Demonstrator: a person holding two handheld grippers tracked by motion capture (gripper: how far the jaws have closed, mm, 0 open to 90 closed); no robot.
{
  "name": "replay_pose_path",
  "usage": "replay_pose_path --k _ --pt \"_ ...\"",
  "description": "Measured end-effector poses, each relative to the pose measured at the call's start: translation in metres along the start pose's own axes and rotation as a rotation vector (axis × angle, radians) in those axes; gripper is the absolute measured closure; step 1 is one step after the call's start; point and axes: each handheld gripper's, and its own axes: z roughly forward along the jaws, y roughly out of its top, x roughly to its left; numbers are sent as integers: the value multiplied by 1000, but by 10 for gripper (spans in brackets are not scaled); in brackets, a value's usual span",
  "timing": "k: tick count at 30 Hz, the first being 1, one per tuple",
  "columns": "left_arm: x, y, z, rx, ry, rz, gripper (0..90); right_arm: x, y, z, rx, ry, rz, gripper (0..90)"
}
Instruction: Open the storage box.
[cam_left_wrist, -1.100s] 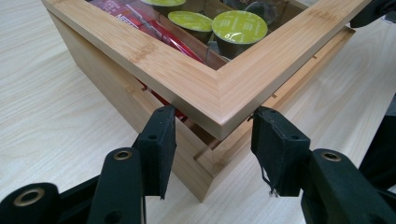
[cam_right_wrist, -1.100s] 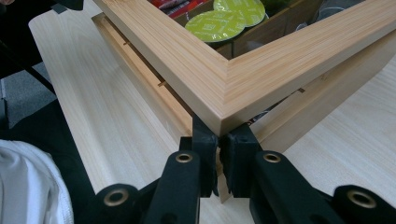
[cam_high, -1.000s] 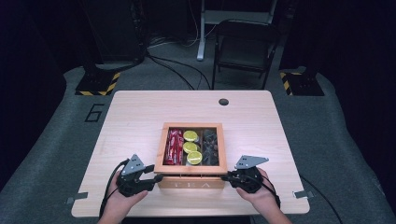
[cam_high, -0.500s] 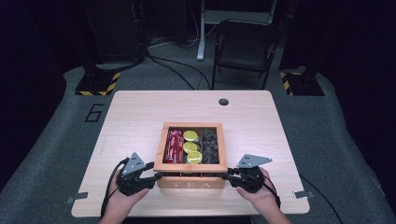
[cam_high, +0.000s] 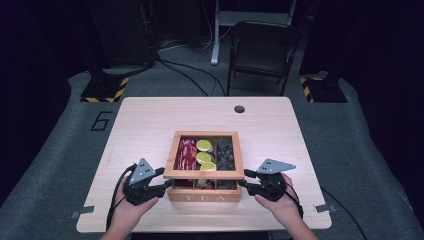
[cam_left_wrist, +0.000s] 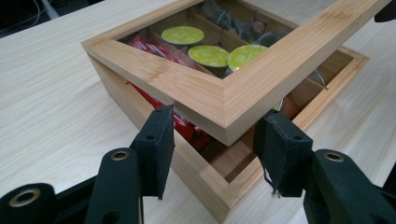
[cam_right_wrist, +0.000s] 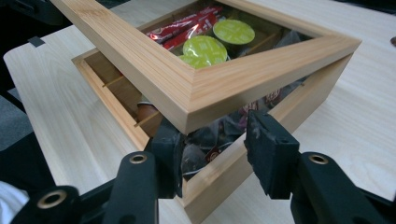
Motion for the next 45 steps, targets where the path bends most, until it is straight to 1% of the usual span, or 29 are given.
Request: replay_pose_path --k 1,2,3,4,5,8,10,11,13,15,16,17,18,20,21,22,26,27,28,30,31,32,33,34,35,38,40,43,45 --pt "1 1 0 -4 -1 -7 487 0 4 0 -1 -8 -8 542" --pt "2 3 -1 -5 -7 -12 487 0 4 0 -1 -8 -8 542" --pt "4 6 -2 -11 -5 -10 487 -1 8 0 0 -8 -10 521" --pt "4 6 -2 -11 -5 -10 487 -1 8 0 0 -8 -10 521" --pt "5 10 -4 -18 -11 -12 487 -1 13 0 -8 -20 -10 497" --pt "8 17 -6 -33 -12 -18 487 -4 19 0 -22 -26 -29 487" --pt "10 19 -7 -36 -16 -20 488 -4 22 -1 -30 -29 -27 484" --pt "12 24 -8 -51 -12 -25 488 -6 26 -1 -32 -34 -36 479" --pt "14 29 -9 -69 -14 -35 488 -7 30 -1 -43 -35 -39 471" --pt "16 31 -10 -73 -15 -37 490 -8 32 -1 -49 -40 -39 467" --pt "17 34 -10 -85 -11 -41 490 -9 34 -1 -49 -46 -37 466" --pt "19 37 -11 -86 -15 -41 491 -10 36 -1 -50 -45 -44 465" --pt "20 42 -11 -95 -9 -47 492 -13 40 1 -59 -53 -44 465" --pt "22 45 -12 -95 -15 -47 492 -14 42 1 -59 -55 -39 465" --pt "23 47 -12 -93 -17 -45 492 -16 44 2 -67 -58 -48 465" --pt "25 52 -12 -95 -18 -44 491 -18 48 4 -71 -73 -45 465" --pt "27 57 -12 -100 -11 -40 493 -22 54 9 -83 -100 -60 467" --pt "28 61 -12 -104 -3 -38 493 -23 56 10 -88 -111 -49 472" --pt "28 61 -12 -104 -3 -38 493 -23 56 10 -88 -111 -49 472" --pt "30 64 -12 -109 0 -37 493 -25 58 10 -99 -117 -53 481" --pt "30 67 -12 -114 7 -35 493 -27 61 11 -112 -135 -56 482" --pt "30 67 -12 -114 7 -35 493 -27 61 11 -112 -135 -56 482" --pt "32 70 -12 -114 9 -29 492 -29 63 12 -124 -148 -63 487" --pt "32 70 -12 -114 9 -29 492 -29 63 12 -124 -148 -63 487" --pt "33 72 -12 -119 10 -32 492 -30 66 13 -132 -143 -52 493" --pt "34 74 -12 -125 11 -37 493 -32 69 16 -130 -150 -49 501" --pt "35 75 -11 -130 13 -36 493 -36 70 19 -123 -159 -62 507" --pt "37 78 -11 -137 17 -41 493 -39 70 24 -116 -170 -47 513" --pt "38 81 -11 -132 17 -37 495 -47 71 31 -94 -171 -38 535"
